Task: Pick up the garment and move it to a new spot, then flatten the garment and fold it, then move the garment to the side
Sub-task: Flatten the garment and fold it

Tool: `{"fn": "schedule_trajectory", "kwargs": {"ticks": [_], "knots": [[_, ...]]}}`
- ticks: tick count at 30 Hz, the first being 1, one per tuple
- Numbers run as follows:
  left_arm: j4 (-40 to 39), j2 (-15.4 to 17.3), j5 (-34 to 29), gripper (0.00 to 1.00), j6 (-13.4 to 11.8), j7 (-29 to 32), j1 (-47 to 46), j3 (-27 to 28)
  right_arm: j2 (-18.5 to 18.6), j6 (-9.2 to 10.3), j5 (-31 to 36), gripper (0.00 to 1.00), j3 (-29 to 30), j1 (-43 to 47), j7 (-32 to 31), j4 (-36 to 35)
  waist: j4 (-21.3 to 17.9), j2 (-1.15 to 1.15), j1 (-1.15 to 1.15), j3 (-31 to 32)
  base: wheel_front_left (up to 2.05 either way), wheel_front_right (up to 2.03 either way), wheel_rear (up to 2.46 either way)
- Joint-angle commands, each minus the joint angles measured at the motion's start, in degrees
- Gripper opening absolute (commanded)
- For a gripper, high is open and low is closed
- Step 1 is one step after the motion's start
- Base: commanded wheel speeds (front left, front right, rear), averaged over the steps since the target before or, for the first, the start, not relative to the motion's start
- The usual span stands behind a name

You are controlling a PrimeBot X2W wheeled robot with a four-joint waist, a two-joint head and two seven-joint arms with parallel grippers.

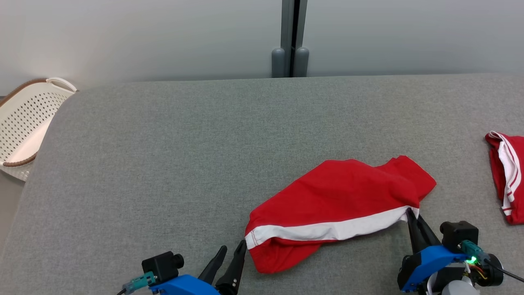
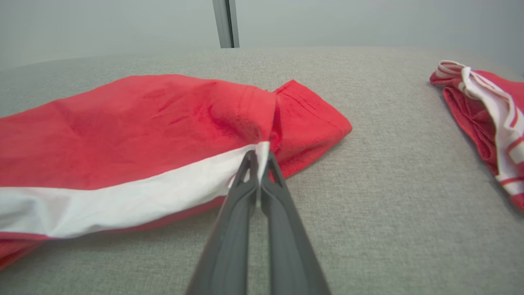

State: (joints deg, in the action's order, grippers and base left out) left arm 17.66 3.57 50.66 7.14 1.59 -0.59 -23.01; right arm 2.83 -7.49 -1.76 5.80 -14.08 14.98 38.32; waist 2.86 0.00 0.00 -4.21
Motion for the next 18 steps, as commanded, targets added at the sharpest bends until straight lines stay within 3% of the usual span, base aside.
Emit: {"fn": "schedule_trajectory", "kwargs": {"ticks": [1,10,18], "knots": [[-1.1,0.7,1.0,1.00,0.5,0.4,0.6,-0.4,0.1,-0.01,-0.3,0.00,-0.1,0.5,0.3,0.0,0.0,0.00,0.00,0.1,0.00,0.00,0.00],[-4.5,1.6,6.8,1.00,0.5,1.6,1.8,-1.4,0.1,-0.01,-0.2,0.00,-0.8,1.0,0.3,0.6,-0.5,0.00,0.00,0.8,0.00,0.00,0.00],[0.1,1.5,6.9,1.00,0.5,1.7,-0.8,-2.6,0.1,-0.01,-0.3,0.00,-1.3,0.9,0.3,0.7,-1.1,0.00,0.00,0.9,0.00,0.00,0.00]]}}
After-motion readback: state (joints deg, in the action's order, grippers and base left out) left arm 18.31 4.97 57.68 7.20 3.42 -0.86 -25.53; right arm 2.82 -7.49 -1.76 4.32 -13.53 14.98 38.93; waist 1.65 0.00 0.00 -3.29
